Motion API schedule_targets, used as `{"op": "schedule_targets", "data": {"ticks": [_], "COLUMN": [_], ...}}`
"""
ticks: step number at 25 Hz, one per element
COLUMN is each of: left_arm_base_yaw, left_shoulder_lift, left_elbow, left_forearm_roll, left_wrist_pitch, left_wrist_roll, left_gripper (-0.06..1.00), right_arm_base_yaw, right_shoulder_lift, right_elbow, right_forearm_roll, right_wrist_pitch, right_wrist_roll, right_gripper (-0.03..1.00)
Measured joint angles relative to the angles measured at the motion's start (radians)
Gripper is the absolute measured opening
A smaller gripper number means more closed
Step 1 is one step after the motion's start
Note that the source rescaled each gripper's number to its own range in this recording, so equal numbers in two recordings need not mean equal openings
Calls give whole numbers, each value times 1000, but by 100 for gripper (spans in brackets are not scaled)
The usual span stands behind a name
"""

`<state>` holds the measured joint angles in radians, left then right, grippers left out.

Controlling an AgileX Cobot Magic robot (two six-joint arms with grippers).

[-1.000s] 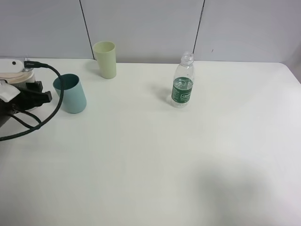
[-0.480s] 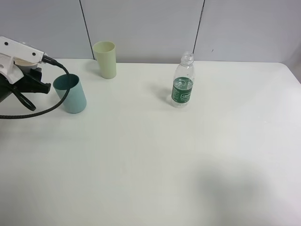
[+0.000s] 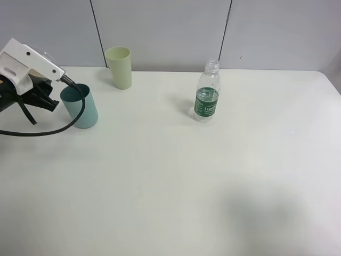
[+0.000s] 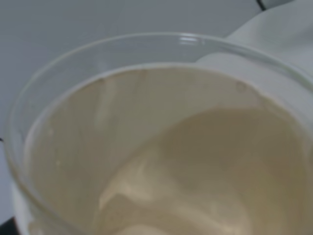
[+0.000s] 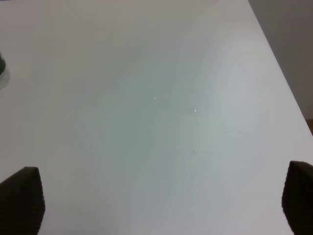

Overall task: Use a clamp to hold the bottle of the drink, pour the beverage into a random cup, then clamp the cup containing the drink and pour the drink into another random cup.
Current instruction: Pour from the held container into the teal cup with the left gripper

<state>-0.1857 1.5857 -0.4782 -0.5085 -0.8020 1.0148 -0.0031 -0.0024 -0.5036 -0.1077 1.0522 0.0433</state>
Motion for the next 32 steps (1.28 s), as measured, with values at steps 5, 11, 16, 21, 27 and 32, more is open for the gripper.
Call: {"op": "schedule_targets", "data": {"ticks": [5, 11, 16, 21, 27, 32], "left_arm_base_yaw": [0, 0, 0, 0, 0, 0], "left_shoulder_lift": [0, 0, 0, 0, 0, 0], "left_elbow": [0, 0, 0, 0, 0, 0], "left_forearm_roll": [33, 43, 45, 46, 30, 10], "left_wrist_pitch": [12, 13, 14, 14, 14, 9], "left_wrist_roll": [23, 82, 126, 132, 210, 242], "left_gripper": [0, 0, 0, 0, 0, 0], "right_arm_base_yaw": [0, 0, 0, 0, 0, 0], "right_shoulder_lift": [0, 0, 0, 0, 0, 0], "right_elbow": [0, 0, 0, 0, 0, 0], "right_forearm_roll": [0, 0, 0, 0, 0, 0], "right_wrist_pitch": [0, 0, 0, 0, 0, 0], "right_wrist_roll": [0, 0, 0, 0, 0, 0], "right_gripper": [100, 100, 100, 100, 100, 100]}}
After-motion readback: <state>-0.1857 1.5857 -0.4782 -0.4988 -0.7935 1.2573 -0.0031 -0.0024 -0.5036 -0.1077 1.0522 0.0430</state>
